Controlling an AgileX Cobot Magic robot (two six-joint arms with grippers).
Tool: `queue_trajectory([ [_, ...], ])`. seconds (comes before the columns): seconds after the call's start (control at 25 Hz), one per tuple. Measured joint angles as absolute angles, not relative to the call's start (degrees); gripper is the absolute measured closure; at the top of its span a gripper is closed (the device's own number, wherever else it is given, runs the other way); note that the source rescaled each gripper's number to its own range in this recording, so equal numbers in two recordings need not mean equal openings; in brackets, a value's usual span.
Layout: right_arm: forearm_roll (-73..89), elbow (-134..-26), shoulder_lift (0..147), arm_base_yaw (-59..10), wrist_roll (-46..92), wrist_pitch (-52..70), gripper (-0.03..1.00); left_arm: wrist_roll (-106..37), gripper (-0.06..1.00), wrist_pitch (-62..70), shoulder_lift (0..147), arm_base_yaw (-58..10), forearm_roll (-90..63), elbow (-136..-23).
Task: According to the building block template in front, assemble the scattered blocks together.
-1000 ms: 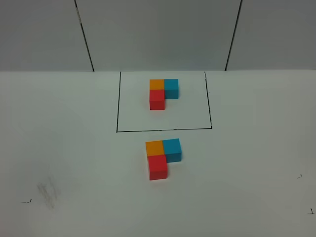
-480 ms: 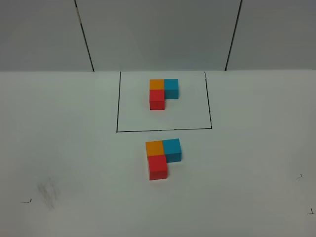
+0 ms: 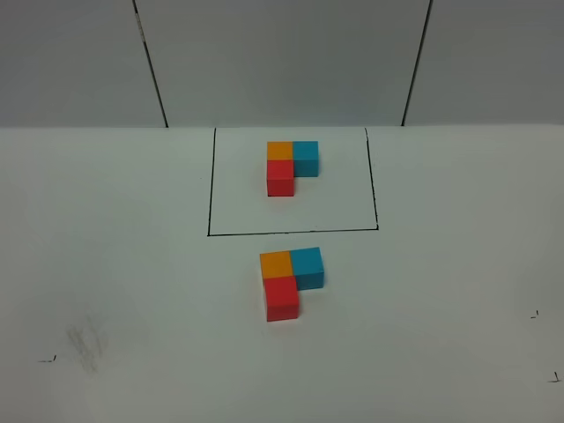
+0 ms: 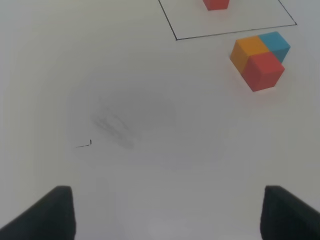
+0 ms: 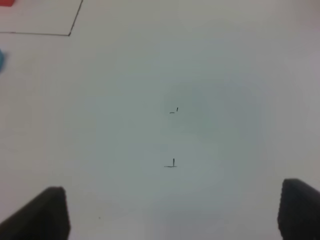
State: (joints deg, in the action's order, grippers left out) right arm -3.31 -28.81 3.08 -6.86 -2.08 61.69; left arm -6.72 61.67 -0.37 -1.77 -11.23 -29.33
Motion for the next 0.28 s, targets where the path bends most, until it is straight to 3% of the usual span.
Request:
queue_trajectory([
  [0.28,-3.3,-28.8,3.1,-6.9,-2.1,61.6,0.19,-6.7,0.00,61.7,-0.4,-1.8,-11.2,-29.3],
])
